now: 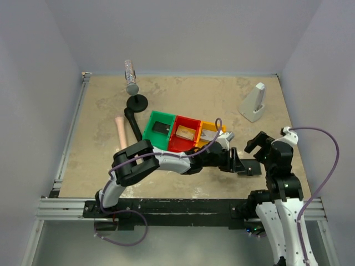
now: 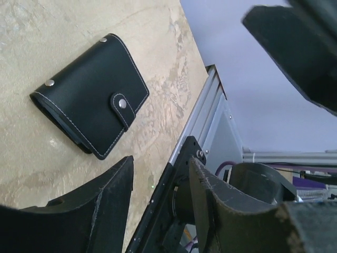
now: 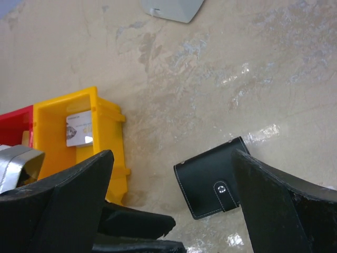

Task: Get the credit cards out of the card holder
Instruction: Move the card holder to the corner of the board.

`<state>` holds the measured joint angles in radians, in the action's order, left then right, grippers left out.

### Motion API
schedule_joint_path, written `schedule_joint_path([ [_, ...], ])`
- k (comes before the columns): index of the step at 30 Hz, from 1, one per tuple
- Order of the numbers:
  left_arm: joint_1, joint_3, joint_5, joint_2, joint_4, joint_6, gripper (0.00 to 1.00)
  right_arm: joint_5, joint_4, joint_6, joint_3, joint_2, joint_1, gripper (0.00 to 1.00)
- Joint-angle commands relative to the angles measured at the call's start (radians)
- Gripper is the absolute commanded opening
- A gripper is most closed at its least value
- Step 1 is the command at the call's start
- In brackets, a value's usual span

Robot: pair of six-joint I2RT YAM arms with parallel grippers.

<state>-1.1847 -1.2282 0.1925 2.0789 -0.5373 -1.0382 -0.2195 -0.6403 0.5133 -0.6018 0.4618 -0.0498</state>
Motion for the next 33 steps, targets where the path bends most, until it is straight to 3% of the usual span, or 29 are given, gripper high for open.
schedule_joint_path([
  [1, 0.01, -0.071, -0.062, 0.024, -0.014, -0.029, 0.51, -0.023, -0.038, 0.034, -0.001, -0.089, -0.001, 0.99],
  [13, 0.007, -0.067, -0.238, 0.053, 0.099, -0.08, 0.5, -0.029, -0.038, 0.057, 0.005, -0.216, -0.001, 0.99],
  [23, -0.009, -0.128, -0.269, 0.13, 0.149, -0.121, 0.49, -0.021, -0.048, 0.025, -0.033, -0.218, -0.004, 0.99],
  [33, -0.032, -0.063, -0.395, 0.046, 0.212, -0.14, 0.52, -0.027, -0.038, 0.031, -0.007, -0.239, -0.013, 0.99],
])
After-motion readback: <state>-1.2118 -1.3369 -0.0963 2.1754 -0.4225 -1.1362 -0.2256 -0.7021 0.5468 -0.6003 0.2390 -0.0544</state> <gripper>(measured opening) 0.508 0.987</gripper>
